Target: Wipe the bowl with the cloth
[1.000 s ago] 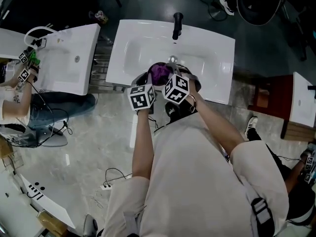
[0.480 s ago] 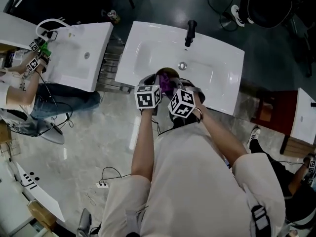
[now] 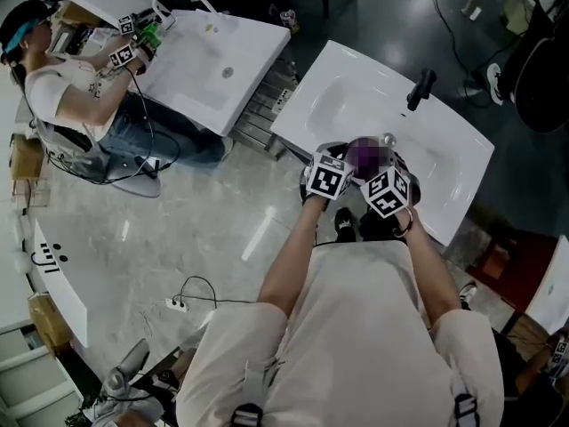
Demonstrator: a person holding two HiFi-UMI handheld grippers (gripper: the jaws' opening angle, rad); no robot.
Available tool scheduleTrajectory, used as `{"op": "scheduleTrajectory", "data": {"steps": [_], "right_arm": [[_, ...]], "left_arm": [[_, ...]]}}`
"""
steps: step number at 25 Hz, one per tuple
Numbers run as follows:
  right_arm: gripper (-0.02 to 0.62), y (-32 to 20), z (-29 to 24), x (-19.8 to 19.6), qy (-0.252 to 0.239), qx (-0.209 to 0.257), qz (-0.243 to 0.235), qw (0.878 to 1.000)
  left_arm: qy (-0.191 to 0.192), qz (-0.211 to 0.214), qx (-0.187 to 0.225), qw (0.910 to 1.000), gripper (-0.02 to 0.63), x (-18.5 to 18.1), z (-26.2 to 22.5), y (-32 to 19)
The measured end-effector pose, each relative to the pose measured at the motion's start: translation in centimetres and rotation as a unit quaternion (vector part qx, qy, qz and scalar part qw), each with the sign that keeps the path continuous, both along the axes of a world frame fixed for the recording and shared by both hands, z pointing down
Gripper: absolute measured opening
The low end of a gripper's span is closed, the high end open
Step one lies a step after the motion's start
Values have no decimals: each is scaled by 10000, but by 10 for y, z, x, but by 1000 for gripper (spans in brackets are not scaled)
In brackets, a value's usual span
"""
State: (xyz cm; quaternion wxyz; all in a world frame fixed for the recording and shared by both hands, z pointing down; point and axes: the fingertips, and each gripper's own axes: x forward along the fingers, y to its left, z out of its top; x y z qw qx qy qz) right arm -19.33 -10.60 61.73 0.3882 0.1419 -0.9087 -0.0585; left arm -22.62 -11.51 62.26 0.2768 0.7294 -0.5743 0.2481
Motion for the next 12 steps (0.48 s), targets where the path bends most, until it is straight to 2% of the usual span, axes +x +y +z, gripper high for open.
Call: {"op": "scheduleTrajectory", "data": {"steps": [4,8,12], "right_arm": [[129,-4,-3,1,-209,-58,153,9996],[129,-5,-19,1,-496,16,268,9984],[127,-24,-48,11,-705,210,492,9961]], "left_arm": [[-70,67,-206,9997,15,-3,14,10],[-482,202,-288,9982,15,-10,26,13],[-958,709,227,9926,15,-1,7,18]]}}
